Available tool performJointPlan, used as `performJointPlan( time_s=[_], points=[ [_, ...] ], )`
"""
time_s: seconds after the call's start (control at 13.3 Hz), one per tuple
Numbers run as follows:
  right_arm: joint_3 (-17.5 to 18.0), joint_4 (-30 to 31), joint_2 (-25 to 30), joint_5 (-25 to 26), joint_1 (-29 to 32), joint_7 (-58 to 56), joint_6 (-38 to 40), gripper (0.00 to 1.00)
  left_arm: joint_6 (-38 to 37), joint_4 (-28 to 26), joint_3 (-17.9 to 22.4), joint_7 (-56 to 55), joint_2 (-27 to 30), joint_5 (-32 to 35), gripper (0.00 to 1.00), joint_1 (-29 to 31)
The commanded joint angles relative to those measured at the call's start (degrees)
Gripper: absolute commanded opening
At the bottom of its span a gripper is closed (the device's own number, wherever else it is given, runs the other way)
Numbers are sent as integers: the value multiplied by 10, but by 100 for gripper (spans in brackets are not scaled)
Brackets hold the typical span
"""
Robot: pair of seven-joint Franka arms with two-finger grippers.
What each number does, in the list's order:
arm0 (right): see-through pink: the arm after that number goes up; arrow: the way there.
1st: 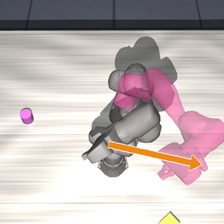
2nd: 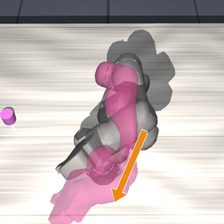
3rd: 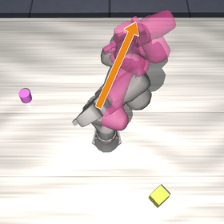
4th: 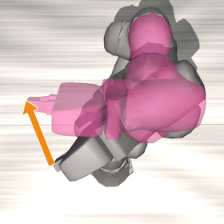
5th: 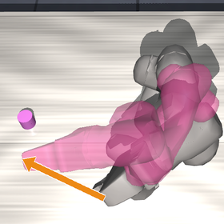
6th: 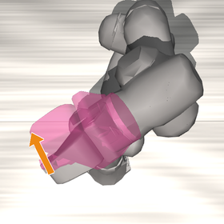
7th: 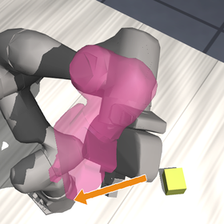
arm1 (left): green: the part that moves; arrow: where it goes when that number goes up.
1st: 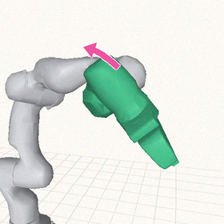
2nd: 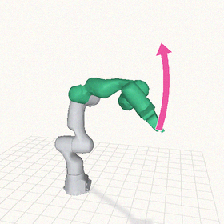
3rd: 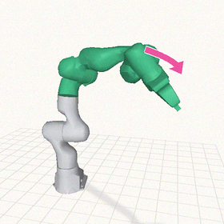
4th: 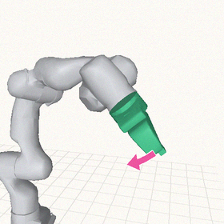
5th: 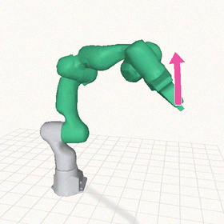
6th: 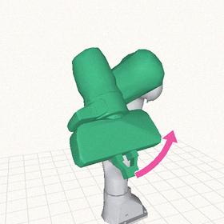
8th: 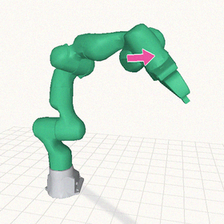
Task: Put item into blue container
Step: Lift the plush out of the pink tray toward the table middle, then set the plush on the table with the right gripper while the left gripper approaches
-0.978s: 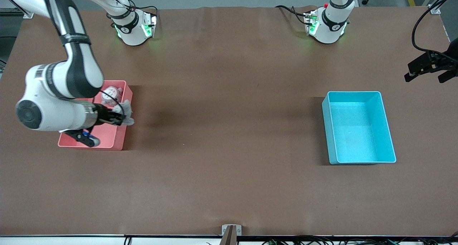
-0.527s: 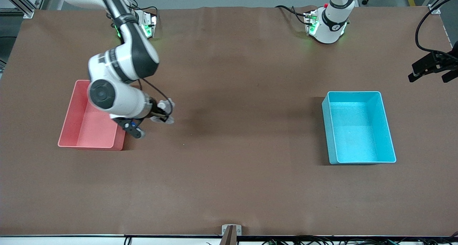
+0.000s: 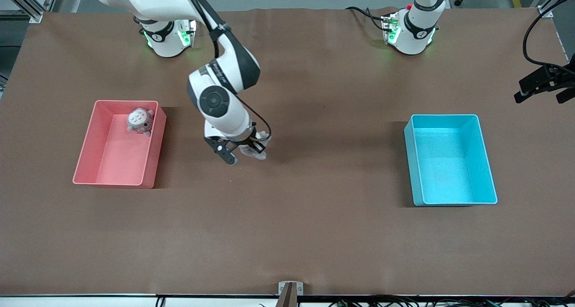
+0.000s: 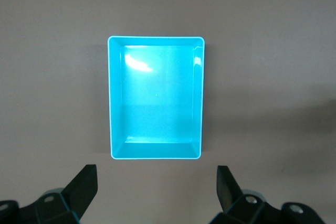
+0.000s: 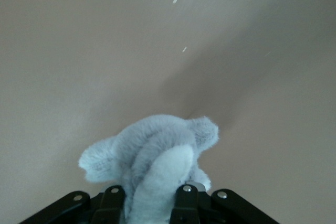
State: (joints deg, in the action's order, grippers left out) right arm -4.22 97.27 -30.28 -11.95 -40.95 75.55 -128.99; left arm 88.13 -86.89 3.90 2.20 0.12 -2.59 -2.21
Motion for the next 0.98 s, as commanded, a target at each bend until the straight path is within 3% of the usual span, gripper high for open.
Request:
performJointPlan(
  time_s=[0.0, 0.38, 0.75, 0.83, 0.9],
  points=[
    [-8, -3, -33, 4, -35, 41, -49, 14, -5, -6, -5, 4, -11, 4, 100, -7],
    [-8, -3, -76, 3, -69, 84, -122, 17, -9, -8, -9, -1, -35, 1, 100, -32],
    [-8, -3, -98, 8, -75, 85, -140, 23, -7, -7, -14, -33, -68, -22, 100, -46],
    [-9, -3, -99, 8, -76, 84, -140, 40, -4, -7, -14, -38, -71, -22, 100, -52],
    [-10, -3, -98, 9, -76, 84, -140, 94, -2, -7, -14, -45, -80, -23, 100, -60]
  ],
)
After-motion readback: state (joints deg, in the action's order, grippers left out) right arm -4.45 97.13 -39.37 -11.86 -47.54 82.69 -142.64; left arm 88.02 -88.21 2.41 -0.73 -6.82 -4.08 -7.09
